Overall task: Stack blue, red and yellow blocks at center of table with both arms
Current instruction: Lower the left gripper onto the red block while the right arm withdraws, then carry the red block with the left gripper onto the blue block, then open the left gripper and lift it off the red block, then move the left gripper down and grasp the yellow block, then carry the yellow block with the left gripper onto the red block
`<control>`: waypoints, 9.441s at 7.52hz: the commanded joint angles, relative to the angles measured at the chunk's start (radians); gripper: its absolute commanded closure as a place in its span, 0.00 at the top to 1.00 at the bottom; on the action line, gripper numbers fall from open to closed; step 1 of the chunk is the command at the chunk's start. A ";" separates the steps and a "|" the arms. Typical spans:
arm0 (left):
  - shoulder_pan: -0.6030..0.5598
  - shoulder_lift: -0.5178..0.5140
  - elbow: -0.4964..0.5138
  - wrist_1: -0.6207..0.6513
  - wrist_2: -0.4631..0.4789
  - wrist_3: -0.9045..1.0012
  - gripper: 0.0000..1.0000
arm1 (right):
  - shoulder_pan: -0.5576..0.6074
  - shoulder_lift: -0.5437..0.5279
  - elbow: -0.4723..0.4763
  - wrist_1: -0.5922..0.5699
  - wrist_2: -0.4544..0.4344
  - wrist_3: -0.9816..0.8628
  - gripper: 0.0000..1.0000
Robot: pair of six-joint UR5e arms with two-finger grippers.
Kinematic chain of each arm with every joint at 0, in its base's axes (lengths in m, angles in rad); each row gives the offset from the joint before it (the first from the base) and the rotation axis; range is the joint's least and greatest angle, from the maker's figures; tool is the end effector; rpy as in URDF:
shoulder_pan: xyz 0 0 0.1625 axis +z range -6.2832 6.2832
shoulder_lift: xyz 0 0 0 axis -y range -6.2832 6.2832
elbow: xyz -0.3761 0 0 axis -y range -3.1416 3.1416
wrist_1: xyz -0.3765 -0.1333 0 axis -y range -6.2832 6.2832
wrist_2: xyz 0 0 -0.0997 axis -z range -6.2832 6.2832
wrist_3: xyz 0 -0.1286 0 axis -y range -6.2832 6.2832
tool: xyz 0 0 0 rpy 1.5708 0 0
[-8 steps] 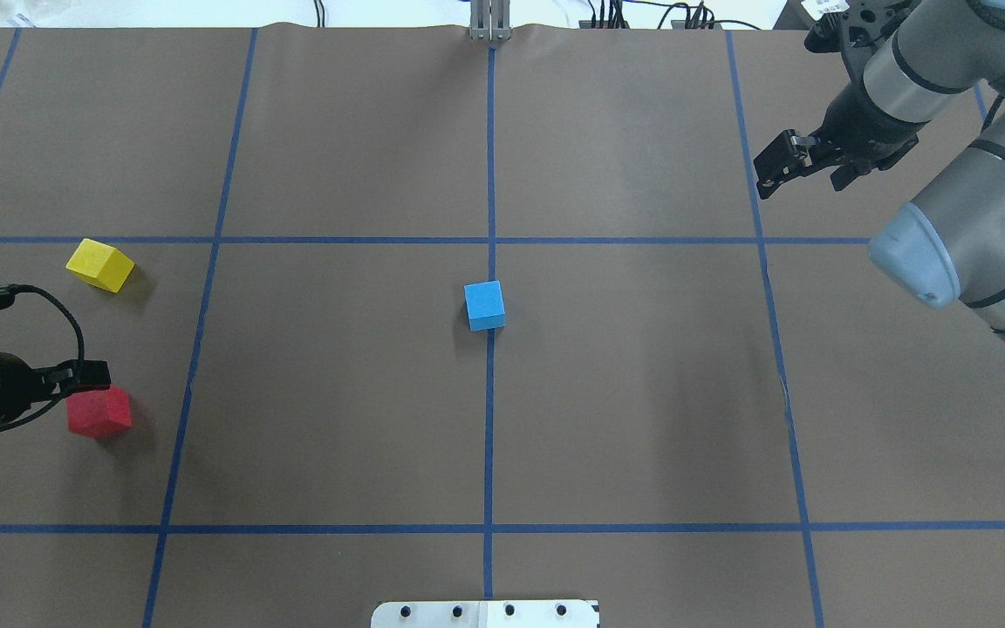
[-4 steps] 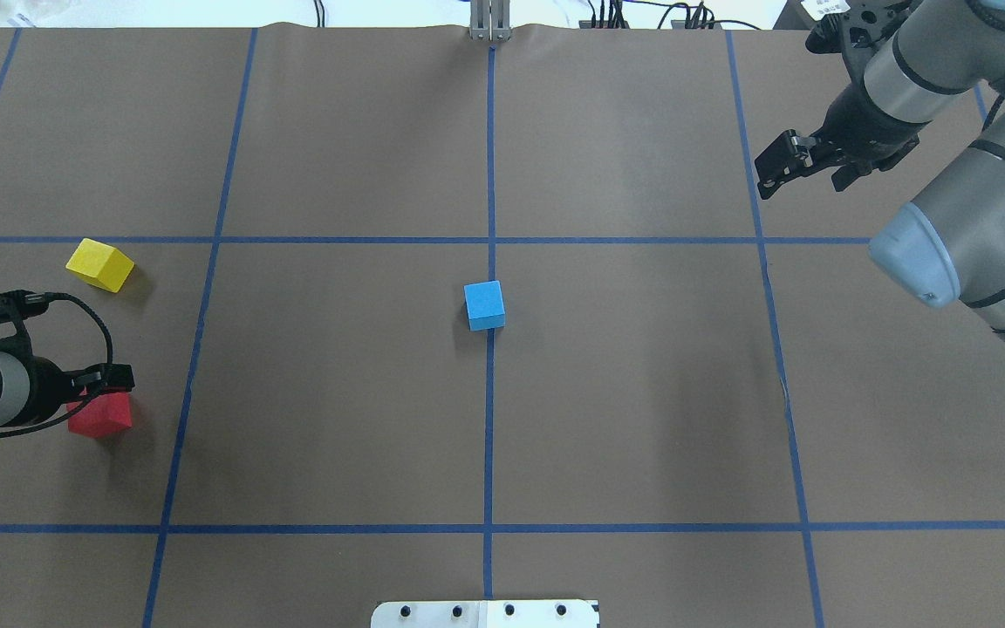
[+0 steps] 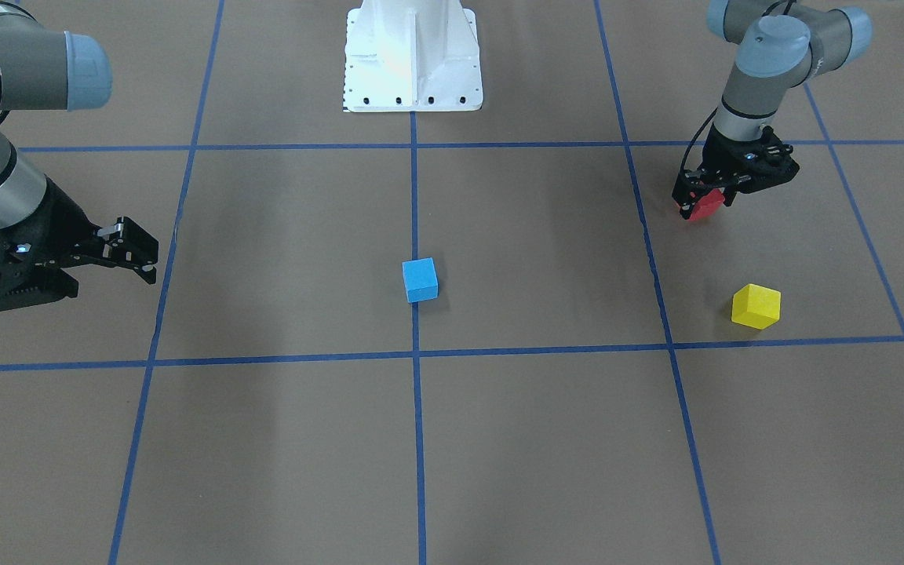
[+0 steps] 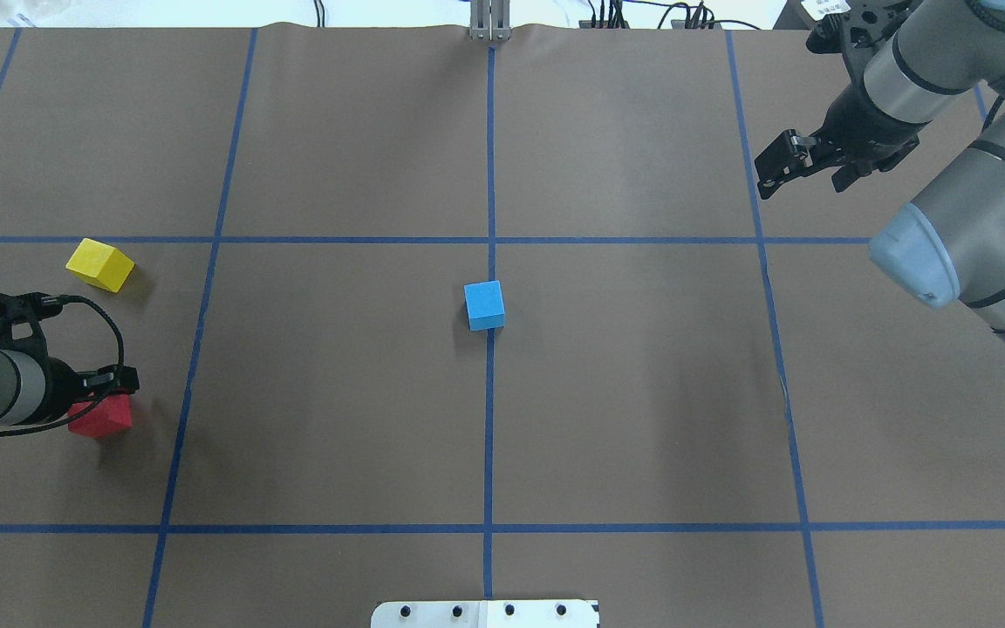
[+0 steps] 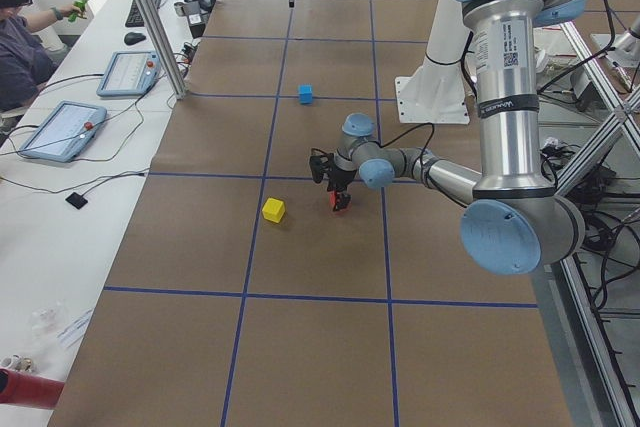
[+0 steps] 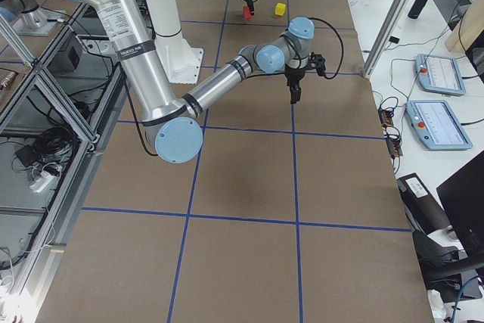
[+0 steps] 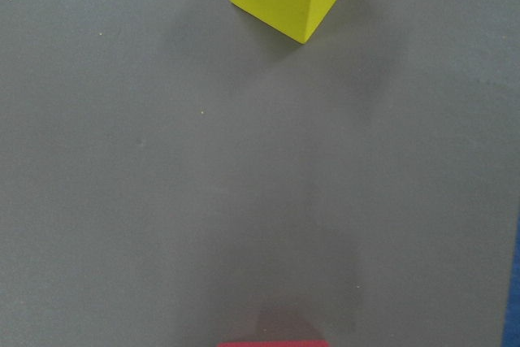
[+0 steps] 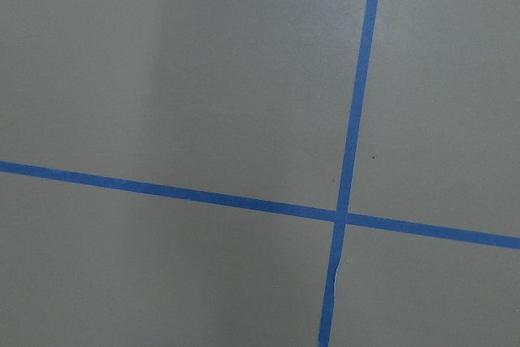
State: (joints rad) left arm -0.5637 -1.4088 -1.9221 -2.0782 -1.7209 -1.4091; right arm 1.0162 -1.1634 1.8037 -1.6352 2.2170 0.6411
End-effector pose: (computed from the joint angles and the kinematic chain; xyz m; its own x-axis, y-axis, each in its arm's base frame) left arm 0.3339 -0.3460 0.4964 0.7118 -0.2616 -0.6518 0.3370 0.9415 -0.0099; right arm -0.2635 -0.5314 0.3147 0.6697 -0.1339 0.7305 0.0513 0.9896 0.1344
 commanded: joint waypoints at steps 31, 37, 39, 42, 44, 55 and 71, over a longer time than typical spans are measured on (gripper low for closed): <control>0.030 -1.138 0.560 0.501 -0.066 0.125 1.00 | 0.456 -0.242 -0.193 0.000 0.139 -0.603 1.00; -0.311 -0.747 0.064 0.796 -0.209 0.763 1.00 | 0.487 -0.268 -0.190 0.000 0.141 -0.638 1.00; -0.462 -0.455 0.040 0.547 -0.343 1.056 1.00 | 0.495 -0.271 -0.190 0.000 0.147 -0.646 1.00; -0.469 -0.288 0.195 0.183 -0.350 1.069 1.00 | 0.495 -0.272 -0.193 0.000 0.144 -0.643 1.00; -0.461 -0.301 0.326 -0.003 -0.350 0.901 1.00 | 0.493 -0.272 -0.198 0.000 0.142 -0.640 1.00; -0.375 -0.363 0.445 -0.013 -0.348 0.826 0.80 | 0.493 -0.260 -0.199 0.000 0.141 -0.633 1.00; -0.150 -1.158 0.547 0.613 -0.424 0.174 0.00 | 0.521 -0.285 -0.187 0.000 0.147 -0.679 1.00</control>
State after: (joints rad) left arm -0.7308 -2.5512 -1.4427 -1.3938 -2.1484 -1.2038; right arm 1.5369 -1.4481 1.6151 -1.6352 2.3634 -0.0389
